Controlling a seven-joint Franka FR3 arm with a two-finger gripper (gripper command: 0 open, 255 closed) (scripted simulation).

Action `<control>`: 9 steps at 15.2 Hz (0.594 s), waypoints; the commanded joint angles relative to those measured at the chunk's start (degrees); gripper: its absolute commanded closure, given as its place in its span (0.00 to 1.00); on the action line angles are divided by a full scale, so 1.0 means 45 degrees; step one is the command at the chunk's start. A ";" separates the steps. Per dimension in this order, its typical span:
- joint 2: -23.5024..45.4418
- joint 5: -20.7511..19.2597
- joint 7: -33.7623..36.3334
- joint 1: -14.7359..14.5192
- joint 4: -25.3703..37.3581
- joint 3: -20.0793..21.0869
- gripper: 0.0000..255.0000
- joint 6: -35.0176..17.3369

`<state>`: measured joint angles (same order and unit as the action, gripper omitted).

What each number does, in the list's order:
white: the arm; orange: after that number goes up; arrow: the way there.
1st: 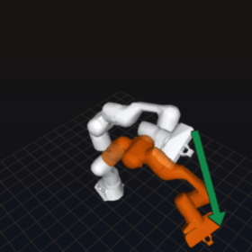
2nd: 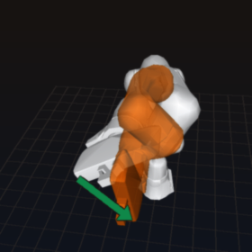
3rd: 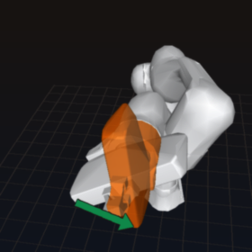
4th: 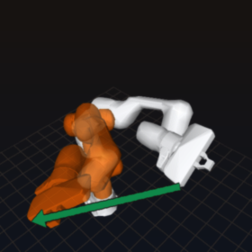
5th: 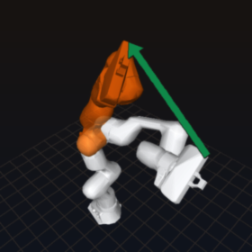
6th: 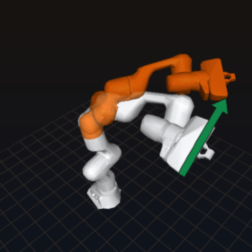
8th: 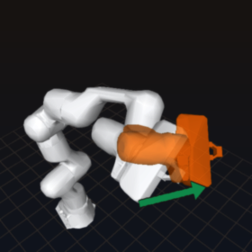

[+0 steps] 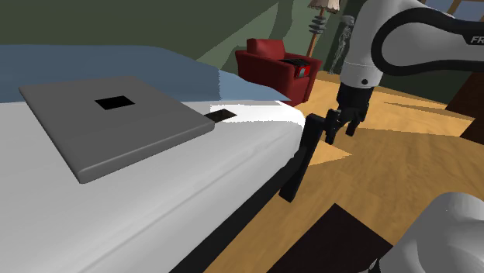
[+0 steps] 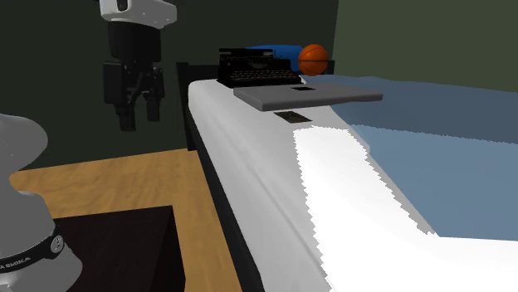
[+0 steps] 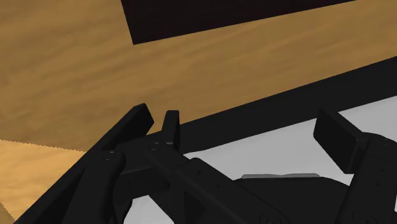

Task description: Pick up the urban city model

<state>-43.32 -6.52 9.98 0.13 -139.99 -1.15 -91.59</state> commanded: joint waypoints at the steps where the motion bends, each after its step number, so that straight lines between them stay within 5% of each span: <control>1: 0.0000 0.0000 0.0000 0.0000 0.0000 0.0000 0.00 0.0000; 9: 0.3547 0.0849 0.1417 -0.0371 0.2403 0.0859 0.00 -0.1391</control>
<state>-29.09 -3.06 15.65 -1.39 -130.59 2.32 -97.34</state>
